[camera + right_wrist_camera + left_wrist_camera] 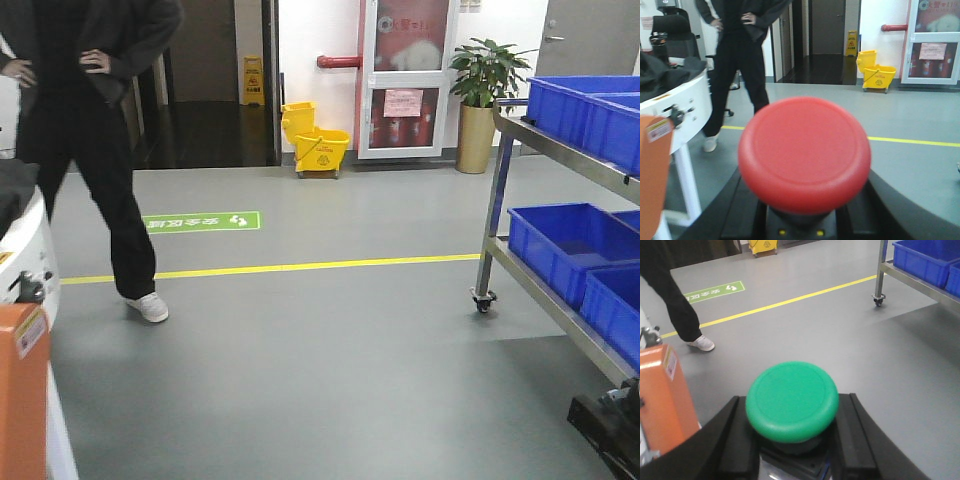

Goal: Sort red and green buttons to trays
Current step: 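Drive the base to the counter holding both buttons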

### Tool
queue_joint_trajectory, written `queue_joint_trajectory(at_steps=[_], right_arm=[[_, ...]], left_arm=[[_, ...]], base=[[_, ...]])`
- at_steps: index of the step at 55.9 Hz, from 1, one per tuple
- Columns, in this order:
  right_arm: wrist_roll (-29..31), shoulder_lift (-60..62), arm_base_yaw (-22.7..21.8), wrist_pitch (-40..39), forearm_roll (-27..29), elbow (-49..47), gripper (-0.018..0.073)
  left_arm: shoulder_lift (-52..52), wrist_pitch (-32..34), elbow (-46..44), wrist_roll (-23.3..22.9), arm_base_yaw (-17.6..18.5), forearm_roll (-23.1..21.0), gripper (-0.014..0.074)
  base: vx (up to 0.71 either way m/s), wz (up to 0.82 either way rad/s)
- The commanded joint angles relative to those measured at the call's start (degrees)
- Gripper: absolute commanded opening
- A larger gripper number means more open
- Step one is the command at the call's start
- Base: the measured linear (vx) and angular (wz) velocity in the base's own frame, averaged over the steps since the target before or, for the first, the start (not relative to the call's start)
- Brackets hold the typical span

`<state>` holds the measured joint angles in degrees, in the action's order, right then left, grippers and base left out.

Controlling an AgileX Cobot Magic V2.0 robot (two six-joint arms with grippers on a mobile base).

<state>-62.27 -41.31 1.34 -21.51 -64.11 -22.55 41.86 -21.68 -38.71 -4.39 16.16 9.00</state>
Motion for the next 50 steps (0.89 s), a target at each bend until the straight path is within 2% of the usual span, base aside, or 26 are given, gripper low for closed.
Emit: queue_joint_trajectory(at_steps=[1,50], right_arm=[[-0.1,0.3,-0.1,-3.0,1.3,-1.7,-0.0009],[-0.1,0.3,-0.1,-3.0,1.2,-1.7,-0.0009]], left_arm=[[-0.1,5.0,-1.6,-0.6,0.3,-0.2,0.0001],[-0.1,4.9,-1.6,-0.6,0.3,-0.2,0.0001]], base=[[0.50,-0.08],[0.52,-0.03]])
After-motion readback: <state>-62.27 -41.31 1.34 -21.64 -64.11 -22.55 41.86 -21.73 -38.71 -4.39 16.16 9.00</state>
